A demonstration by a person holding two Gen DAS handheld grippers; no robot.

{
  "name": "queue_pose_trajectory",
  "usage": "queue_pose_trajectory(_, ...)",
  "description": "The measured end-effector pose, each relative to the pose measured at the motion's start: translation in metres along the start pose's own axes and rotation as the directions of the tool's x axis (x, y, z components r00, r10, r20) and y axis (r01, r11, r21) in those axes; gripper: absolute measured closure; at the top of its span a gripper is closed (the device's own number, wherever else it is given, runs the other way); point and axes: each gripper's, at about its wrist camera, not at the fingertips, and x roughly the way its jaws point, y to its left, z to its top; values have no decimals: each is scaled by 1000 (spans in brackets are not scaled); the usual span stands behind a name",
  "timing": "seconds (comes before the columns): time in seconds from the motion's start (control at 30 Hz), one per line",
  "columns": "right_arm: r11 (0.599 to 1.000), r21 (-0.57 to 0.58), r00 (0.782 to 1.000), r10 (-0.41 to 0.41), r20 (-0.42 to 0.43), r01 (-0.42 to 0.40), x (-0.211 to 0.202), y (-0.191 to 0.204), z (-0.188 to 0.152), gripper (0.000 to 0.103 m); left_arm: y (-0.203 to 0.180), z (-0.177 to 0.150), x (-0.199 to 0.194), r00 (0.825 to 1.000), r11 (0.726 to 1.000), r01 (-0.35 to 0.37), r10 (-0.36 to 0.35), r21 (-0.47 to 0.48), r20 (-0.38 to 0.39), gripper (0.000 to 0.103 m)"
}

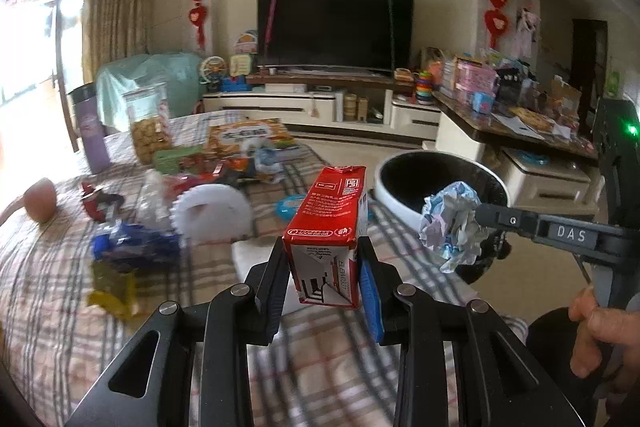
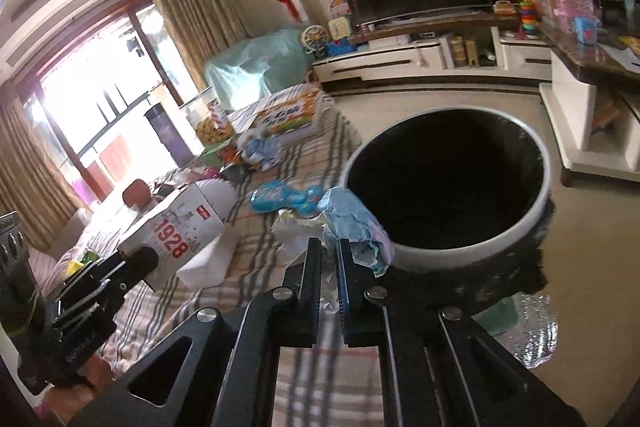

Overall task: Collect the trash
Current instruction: 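Carry both items over the black bin and open both tools to drop them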

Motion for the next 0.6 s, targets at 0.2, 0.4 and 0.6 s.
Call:
queue_pose_trajectory(0.2, 1000, 15, 999, -20, 26, 20, -9, -15, 7, 97, -8, 11, 23, 1000, 999, 28, -28, 26, -11, 72)
queue_pose_trajectory(0.4, 999, 30, 998, -32, 51, 31, -15, -29, 15, 98, -15, 19, 39, 999, 998, 45, -44, 35, -14, 72)
queue_pose_trajectory(0.6, 999, 40, 997, -35, 61, 33, -11, -36, 24, 99, -22, 26, 49, 999, 998, 51, -51, 41, -17, 72)
